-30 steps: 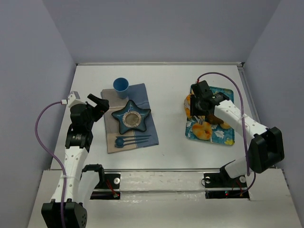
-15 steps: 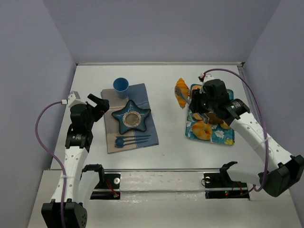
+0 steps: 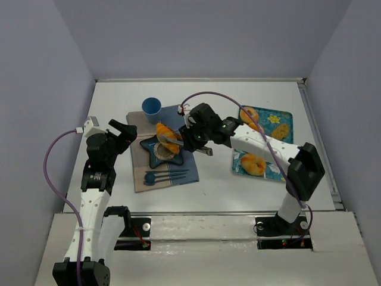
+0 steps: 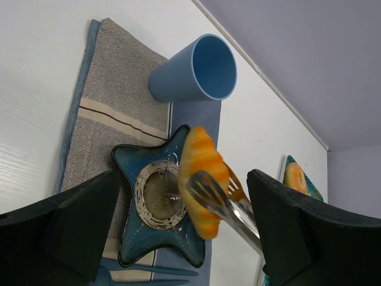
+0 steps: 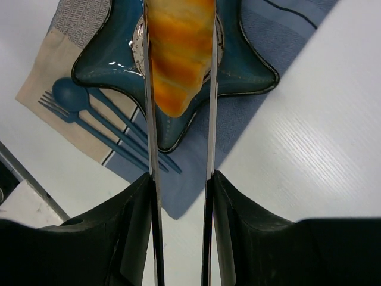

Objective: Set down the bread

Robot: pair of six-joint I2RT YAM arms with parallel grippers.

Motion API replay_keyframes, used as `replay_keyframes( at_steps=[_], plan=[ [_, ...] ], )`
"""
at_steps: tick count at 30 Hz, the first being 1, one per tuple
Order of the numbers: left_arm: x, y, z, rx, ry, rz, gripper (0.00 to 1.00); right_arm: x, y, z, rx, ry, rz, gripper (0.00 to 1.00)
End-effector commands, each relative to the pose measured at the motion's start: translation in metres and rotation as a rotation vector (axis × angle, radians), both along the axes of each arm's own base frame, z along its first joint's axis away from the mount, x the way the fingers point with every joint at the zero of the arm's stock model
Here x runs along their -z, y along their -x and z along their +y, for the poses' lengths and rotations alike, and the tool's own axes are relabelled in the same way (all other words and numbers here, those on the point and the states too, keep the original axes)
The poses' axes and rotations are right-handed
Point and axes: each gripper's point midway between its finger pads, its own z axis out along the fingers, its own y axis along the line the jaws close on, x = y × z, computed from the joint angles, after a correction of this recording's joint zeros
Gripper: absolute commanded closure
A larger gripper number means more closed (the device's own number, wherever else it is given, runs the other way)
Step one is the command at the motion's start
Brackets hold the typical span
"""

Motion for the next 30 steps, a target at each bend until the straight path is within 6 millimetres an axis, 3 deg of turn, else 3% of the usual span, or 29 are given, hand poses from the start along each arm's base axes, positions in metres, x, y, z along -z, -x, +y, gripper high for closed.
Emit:
replay_keyframes(
  at_steps=[1,4,9,17,19,24,26,30],
  plan=[
    [-0.002,0.004,-0.003,0.014,0.006,-0.015,0.01,-0.029,-0.011,0.040,-0.057,-0.087,-0.086,0.55],
    [0.000,0.005,0.004,-0.023,-0.011,-0.001,0.01,-0.020,-0.006,0.048,-0.067,-0.067,-0.071,0.49],
    [-0.001,0.005,0.005,-0.028,-0.011,-0.004,0.01,-0.016,-0.005,0.045,-0.051,-0.036,-0.071,0.29],
    [-0.001,0.005,0.004,-0.024,-0.013,-0.003,0.01,-0.043,-0.013,0.035,0.023,-0.059,-0.129,0.28],
    [0.000,0.005,0.004,-0.024,-0.013,-0.003,0.01,-0.051,-0.021,0.027,0.103,-0.060,-0.154,0.29],
    [-0.001,0.006,0.005,-0.025,-0.013,-0.006,0.01,-0.074,-0.046,-0.015,0.386,-0.070,-0.249,0.34],
    [0.000,0.006,0.006,-0.033,-0.014,-0.004,0.01,-0.074,-0.056,-0.035,0.488,-0.065,-0.270,0.35],
    [0.000,0.007,0.007,-0.038,-0.014,-0.003,0.01,-0.056,-0.077,-0.069,0.660,-0.036,-0.268,0.35]
  ],
)
